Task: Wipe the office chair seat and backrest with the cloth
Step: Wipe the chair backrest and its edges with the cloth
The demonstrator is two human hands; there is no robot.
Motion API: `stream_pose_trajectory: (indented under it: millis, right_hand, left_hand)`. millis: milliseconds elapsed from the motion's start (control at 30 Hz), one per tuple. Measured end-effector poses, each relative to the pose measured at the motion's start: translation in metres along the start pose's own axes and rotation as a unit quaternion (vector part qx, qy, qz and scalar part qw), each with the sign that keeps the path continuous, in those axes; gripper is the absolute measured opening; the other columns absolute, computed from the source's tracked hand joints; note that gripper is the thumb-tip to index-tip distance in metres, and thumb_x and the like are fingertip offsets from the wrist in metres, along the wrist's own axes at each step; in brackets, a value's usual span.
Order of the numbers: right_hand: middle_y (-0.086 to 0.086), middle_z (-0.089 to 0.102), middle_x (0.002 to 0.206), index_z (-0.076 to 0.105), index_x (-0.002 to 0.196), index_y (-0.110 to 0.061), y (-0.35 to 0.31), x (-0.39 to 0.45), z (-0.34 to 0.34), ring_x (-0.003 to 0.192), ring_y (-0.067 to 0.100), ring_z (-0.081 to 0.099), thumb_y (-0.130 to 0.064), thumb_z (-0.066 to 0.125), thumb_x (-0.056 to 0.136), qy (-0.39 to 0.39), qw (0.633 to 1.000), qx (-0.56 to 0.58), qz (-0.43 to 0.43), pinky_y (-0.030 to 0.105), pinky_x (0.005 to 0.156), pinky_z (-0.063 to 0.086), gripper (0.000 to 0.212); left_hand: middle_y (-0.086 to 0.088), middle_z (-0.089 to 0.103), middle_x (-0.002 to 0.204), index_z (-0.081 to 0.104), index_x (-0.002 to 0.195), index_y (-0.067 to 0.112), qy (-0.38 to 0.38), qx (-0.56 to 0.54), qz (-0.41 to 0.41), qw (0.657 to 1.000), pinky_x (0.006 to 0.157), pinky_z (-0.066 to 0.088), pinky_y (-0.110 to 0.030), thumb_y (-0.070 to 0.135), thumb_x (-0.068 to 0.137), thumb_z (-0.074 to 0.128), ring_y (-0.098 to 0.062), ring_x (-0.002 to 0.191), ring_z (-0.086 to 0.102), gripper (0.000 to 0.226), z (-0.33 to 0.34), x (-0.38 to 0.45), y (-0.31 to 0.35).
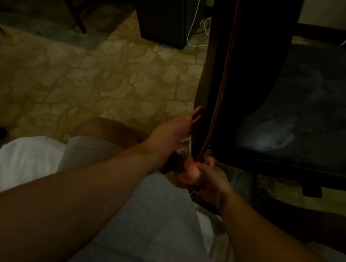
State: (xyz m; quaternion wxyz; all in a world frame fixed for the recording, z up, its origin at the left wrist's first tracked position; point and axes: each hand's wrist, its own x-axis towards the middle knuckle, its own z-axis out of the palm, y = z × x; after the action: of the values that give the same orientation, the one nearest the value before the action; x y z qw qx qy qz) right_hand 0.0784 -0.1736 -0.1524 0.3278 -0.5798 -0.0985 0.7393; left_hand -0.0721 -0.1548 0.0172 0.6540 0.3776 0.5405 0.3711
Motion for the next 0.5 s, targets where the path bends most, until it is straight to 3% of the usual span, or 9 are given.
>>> stream_pose_trajectory:
  millis: [100,200,300,367,500]
  right_hand:
    - [0.025,0.065,0.134,0.056,0.138,-0.021,-0.002,-0.008,-0.002,0.108,0.048,0.073,-0.012,0.066,0.102,-0.051,0.998,0.022,0.020,0.064,0.092,0.059,0.038]
    - [0.025,0.070,0.126,0.054,0.135,-0.021,-0.006,-0.014,0.003,0.090,0.041,0.076,-0.009,0.064,0.104,-0.104,0.994,-0.026,-0.008,0.055,0.087,0.060,0.035]
    - [0.021,0.067,0.125,0.051,0.140,-0.022,-0.007,-0.011,0.013,0.077,0.036,0.075,-0.014,0.070,0.098,-0.074,0.994,-0.069,-0.036,0.057,0.088,0.059,0.046]
    - [0.021,0.070,0.123,0.056,0.141,-0.022,-0.003,-0.006,0.014,0.089,0.039,0.077,-0.021,0.075,0.094,-0.024,0.995,-0.093,-0.038,0.064,0.088,0.061,0.051]
    - [0.023,0.073,0.116,0.066,0.127,-0.009,0.000,-0.003,0.010,0.105,0.041,0.073,-0.015,0.069,0.101,0.005,0.985,-0.149,-0.085,0.067,0.094,0.058,0.027]
  left_hand:
    - [0.010,0.055,0.154,0.054,0.148,0.040,0.004,-0.021,-0.012,1.000,0.101,0.047,-0.042,0.050,0.098,0.056,-0.015,0.145,0.048,0.052,0.001,0.002,-0.005]
    - [0.011,0.051,0.155,0.043,0.156,0.038,0.008,-0.031,-0.012,0.999,0.089,0.051,-0.039,0.033,0.112,0.040,-0.014,0.147,0.045,0.045,0.004,0.002,-0.006]
    - [0.014,0.051,0.149,0.040,0.157,0.040,0.010,-0.029,-0.006,1.000,0.102,0.049,-0.047,0.032,0.112,0.040,-0.014,0.147,0.044,0.046,0.005,0.003,-0.005]
    - [0.013,0.052,0.147,0.040,0.157,0.041,0.022,-0.018,-0.003,1.000,0.108,0.046,-0.050,0.033,0.112,0.040,-0.015,0.147,0.044,0.046,0.005,0.004,-0.005]
    - [0.014,0.049,0.152,0.037,0.159,0.040,0.025,-0.011,0.005,1.000,0.106,0.045,-0.046,0.035,0.113,0.038,-0.014,0.149,0.042,0.047,0.009,0.004,-0.006]
